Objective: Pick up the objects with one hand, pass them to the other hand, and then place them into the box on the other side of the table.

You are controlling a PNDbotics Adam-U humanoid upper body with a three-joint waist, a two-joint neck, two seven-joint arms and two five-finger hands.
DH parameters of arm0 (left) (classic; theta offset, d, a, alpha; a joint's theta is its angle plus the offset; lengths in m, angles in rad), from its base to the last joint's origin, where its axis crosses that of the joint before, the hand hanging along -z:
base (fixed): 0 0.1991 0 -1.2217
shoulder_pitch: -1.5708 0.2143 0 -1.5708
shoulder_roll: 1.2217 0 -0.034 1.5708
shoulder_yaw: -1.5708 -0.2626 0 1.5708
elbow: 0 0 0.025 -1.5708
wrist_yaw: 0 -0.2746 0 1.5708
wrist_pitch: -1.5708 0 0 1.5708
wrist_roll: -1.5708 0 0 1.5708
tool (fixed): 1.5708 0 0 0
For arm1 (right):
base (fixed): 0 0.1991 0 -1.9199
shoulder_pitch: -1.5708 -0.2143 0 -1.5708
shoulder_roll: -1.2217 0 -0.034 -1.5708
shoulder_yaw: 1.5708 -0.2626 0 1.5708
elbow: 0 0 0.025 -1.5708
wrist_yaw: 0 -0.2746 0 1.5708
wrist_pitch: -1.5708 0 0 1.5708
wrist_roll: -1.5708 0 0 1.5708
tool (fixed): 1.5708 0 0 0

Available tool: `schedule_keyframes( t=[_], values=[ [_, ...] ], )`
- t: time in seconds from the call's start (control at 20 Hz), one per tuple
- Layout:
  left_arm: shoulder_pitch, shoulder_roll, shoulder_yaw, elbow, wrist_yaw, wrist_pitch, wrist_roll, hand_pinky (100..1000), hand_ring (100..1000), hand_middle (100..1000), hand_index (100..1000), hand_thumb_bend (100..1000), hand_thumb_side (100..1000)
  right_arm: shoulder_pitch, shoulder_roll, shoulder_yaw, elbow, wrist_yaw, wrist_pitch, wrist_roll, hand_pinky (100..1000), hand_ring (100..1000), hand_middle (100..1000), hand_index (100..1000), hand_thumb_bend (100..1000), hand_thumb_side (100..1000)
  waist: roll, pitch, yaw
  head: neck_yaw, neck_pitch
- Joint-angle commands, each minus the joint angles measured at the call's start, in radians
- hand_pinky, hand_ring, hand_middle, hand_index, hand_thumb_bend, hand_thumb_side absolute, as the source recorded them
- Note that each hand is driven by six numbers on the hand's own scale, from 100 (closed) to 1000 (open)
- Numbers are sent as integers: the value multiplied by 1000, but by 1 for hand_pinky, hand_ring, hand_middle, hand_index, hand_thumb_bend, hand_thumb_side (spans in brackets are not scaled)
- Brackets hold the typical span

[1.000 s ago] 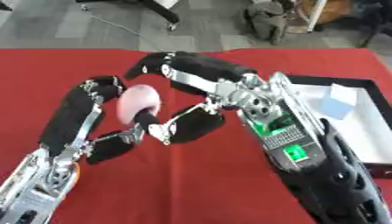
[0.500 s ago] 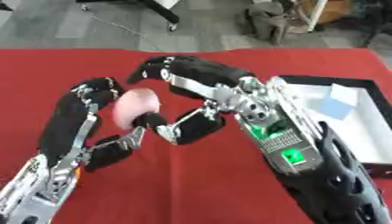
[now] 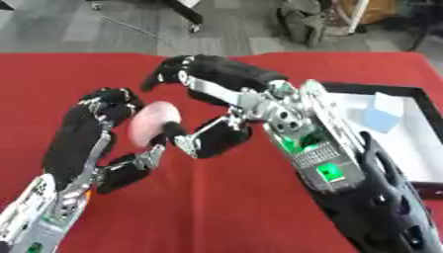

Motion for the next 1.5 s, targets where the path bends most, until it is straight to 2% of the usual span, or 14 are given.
schedule_keyframes(
  t=[0.05, 0.25, 0.4, 0.55, 0.65, 1.05, 1.35, 1.5],
  values=[
    [-16, 12, 3, -11, -44, 0, 6, 620, 534, 482, 542, 100, 324, -21, 6, -3, -12, 10, -1, 21, 857, 895, 857, 860, 100, 105, 4, -25, 0, 3, 3],
    [-13, 13, 0, -19, -73, -1, 24, 609, 530, 483, 542, 100, 322, -17, 9, -2, -16, 12, 1, 27, 855, 892, 853, 856, 100, 100, 4, -25, 1, 5, -5],
    [-12, 15, 3, -28, -97, -2, 42, 610, 533, 486, 541, 100, 289, -15, 8, -2, -18, 15, 5, 26, 851, 888, 848, 851, 100, 100, 4, -25, 1, 8, -11],
    [-8, 18, 4, -37, -149, 3, 78, 599, 534, 488, 540, 100, 255, -12, 5, -1, -18, 28, 10, 25, 841, 876, 838, 843, 100, 100, 3, -24, 1, 8, -11],
    [-4, 19, 0, -38, -174, 5, 96, 588, 531, 487, 539, 100, 265, -12, 4, -1, -18, 50, 12, 24, 834, 870, 832, 840, 100, 100, 3, -24, 1, 9, -8],
    [9, 27, -7, -53, -196, -14, 114, 590, 533, 490, 540, 100, 234, -12, 3, 10, -30, 101, 8, 62, 818, 848, 804, 813, 100, 100, 2, -23, 1, 10, -4],
    [11, 26, -4, -61, -215, -7, 153, 588, 533, 490, 539, 100, 230, -9, 4, 15, -34, 97, 12, 68, 807, 839, 765, 772, 100, 100, 0, -22, 2, 10, -14],
    [13, 25, -4, -61, -222, 0, 176, 582, 532, 489, 538, 100, 229, -7, 4, 13, -39, 96, 21, 51, 794, 809, 663, 685, 100, 100, 0, -21, 1, 8, -19]
  ],
)
